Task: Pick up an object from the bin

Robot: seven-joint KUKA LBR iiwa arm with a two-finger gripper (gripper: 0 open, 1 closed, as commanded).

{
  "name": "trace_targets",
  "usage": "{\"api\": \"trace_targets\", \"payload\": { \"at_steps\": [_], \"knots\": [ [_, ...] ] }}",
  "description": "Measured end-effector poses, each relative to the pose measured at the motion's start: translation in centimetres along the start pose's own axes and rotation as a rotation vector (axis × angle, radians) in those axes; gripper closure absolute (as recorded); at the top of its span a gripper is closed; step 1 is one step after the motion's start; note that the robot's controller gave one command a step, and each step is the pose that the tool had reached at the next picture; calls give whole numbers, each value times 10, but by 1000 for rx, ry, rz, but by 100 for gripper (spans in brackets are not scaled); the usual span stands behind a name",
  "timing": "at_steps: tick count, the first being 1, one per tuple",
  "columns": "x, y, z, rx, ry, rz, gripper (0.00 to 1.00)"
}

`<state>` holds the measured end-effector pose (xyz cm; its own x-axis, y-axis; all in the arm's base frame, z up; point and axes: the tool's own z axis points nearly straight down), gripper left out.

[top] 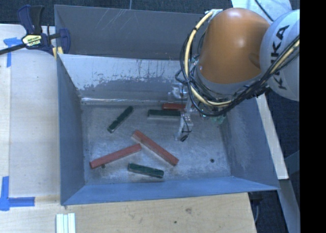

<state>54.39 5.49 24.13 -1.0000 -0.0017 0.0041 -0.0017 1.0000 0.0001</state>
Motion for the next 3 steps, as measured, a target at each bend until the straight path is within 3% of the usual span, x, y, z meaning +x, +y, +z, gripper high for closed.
{"api": "trace_targets", "payload": {
  "at_steps": [1,2,3],
  "knots": [
    [31,13,95,1,1,204,0],
    [-23,-15,160,1,-6,-188,0],
    [-10,53,171,-1,-6,-146,0]
  ]
}}
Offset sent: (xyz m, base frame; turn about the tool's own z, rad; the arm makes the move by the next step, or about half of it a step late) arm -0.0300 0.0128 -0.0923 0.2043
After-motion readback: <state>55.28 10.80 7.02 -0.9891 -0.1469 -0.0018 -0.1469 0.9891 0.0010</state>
